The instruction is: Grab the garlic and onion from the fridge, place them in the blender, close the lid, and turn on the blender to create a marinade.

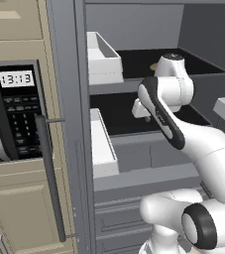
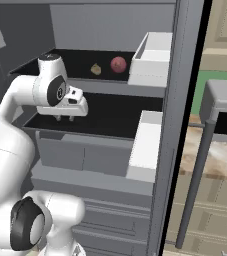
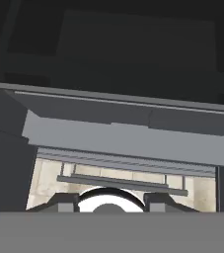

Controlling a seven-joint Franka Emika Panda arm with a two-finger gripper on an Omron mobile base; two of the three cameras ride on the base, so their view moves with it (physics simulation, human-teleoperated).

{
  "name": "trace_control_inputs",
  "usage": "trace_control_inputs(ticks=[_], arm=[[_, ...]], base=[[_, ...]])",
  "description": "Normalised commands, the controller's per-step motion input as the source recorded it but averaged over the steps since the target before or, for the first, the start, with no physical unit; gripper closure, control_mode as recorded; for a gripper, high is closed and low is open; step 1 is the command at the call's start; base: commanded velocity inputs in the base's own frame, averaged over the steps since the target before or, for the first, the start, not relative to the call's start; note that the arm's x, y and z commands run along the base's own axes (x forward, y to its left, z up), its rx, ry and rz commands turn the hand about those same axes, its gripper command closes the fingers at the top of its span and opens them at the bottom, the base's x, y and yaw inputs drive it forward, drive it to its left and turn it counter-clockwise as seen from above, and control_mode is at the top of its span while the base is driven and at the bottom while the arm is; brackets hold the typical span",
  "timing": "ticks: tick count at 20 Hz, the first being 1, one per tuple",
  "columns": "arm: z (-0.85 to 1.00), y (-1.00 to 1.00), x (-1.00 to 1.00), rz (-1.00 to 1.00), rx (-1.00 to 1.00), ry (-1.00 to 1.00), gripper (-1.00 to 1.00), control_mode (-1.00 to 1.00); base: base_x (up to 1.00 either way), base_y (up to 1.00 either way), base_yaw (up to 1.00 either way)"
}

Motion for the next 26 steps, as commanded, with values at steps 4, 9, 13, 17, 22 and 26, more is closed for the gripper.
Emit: trace_control_inputs(ticks=[4,9,13,17,22,26], arm=[[0.00,0.00,0.00,0.00,0.00,0.01,-1.00,-1.00],[0.00,0.00,-0.06,0.00,-0.01,-0.12,-1.00,-1.00],[0.19,-0.01,-0.15,-0.06,-0.03,-0.34,-1.00,-1.00],[0.49,-0.01,-0.01,-0.09,-0.02,-0.36,-1.00,-1.00],[0.77,-0.04,0.00,-0.13,0.00,-0.37,-1.00,-1.00],[0.90,-0.03,0.12,-0.12,0.02,-0.34,-1.00,-1.00]], base=[[0.00,0.00,0.00],[0.00,0.00,0.00],[0.00,0.00,0.00],[0.00,0.00,0.00],[0.00,0.00,0.00],[0.00,0.00,0.00]])
